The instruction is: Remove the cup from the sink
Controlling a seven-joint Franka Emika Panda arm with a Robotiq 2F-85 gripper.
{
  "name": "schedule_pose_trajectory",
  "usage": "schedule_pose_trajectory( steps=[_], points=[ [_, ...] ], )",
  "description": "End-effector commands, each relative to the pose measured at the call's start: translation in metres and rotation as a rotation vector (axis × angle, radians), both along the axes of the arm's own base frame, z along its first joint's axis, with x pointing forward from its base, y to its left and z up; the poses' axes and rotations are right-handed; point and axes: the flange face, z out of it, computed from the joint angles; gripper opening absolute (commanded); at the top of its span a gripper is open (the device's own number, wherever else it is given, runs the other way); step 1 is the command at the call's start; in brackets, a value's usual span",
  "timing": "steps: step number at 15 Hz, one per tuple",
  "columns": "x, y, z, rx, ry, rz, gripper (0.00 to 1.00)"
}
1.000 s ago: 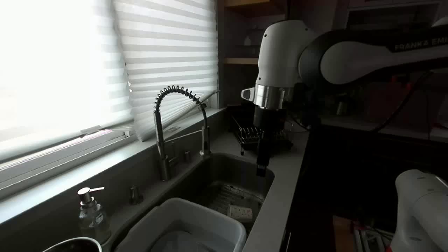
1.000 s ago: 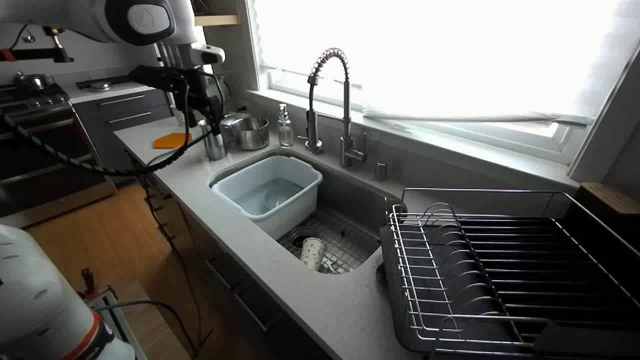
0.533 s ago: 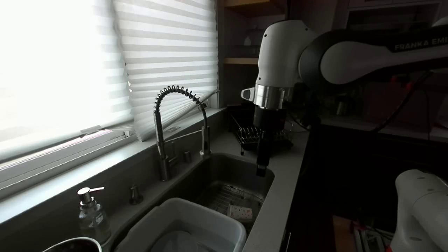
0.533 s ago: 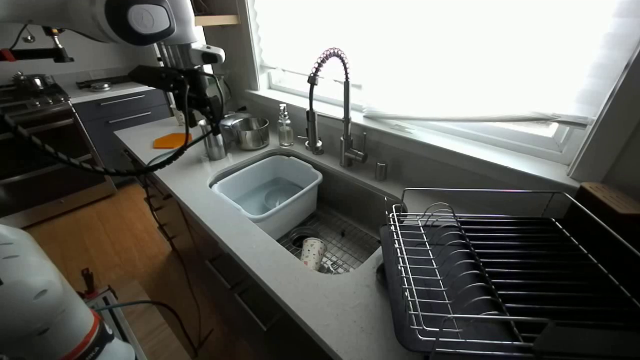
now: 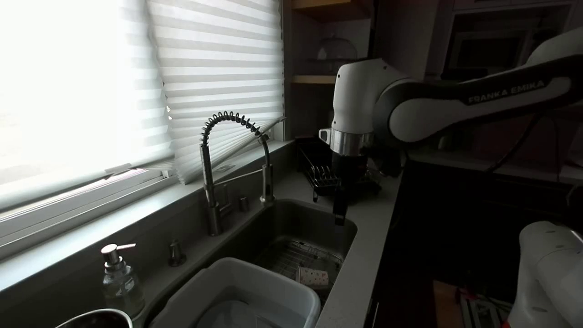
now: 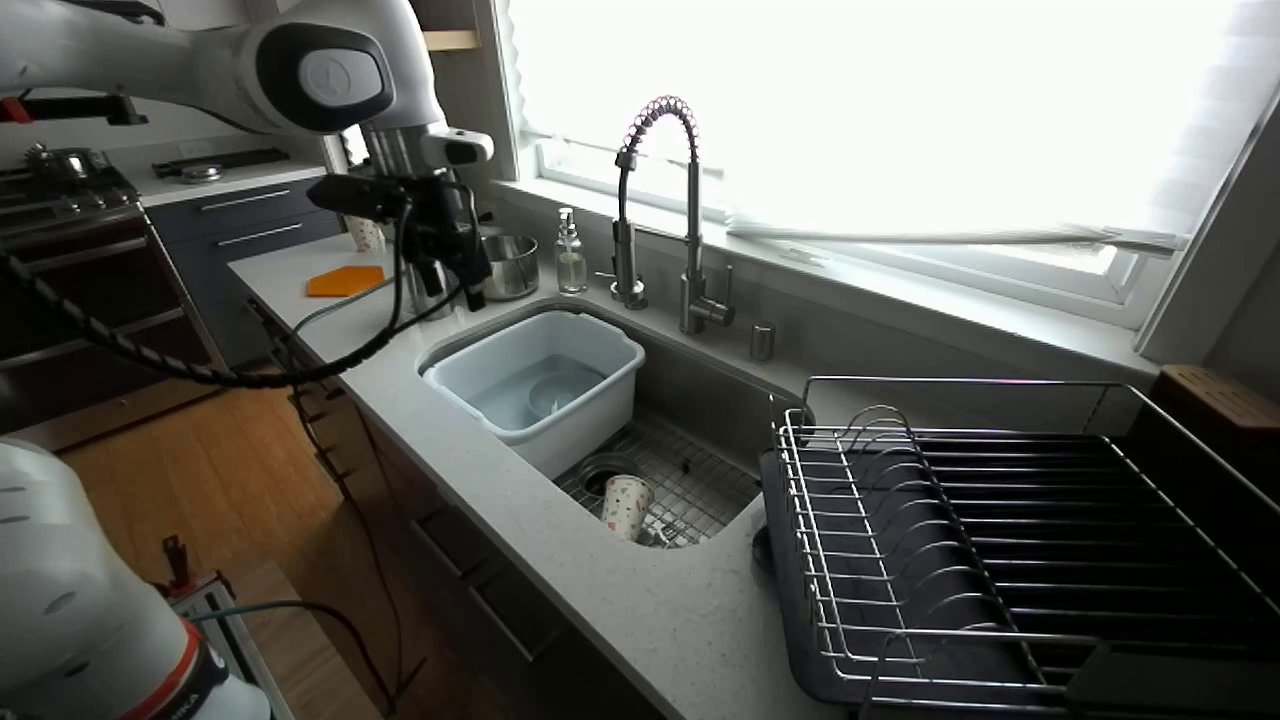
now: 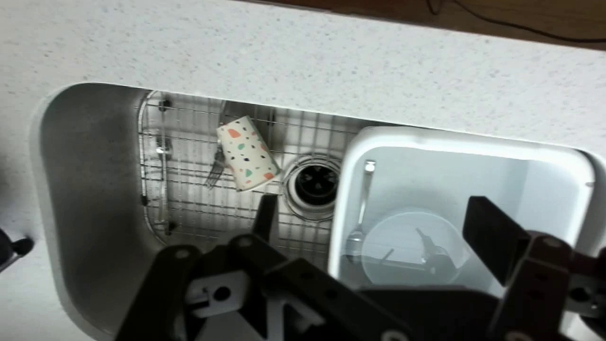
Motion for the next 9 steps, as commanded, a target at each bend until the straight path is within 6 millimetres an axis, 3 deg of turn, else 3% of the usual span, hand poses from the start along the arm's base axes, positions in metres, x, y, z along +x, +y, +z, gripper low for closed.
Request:
schedule_pose_trajectory(
  steps=[1, 6, 7, 9],
  points=[
    [0.006, -0.044, -0.038, -0.077, -0.038, -0.051, 1.0],
    [0.021, -0.077, -0.108, -0.026, -0.109, -0.13, 1.0],
    [0.019, -0.072, -0.083, -0.046, -0.092, -0.092, 1.0],
    [0.023, -0.077, -0.106, -0.037, -0.097, -0.107, 1.0]
  ],
)
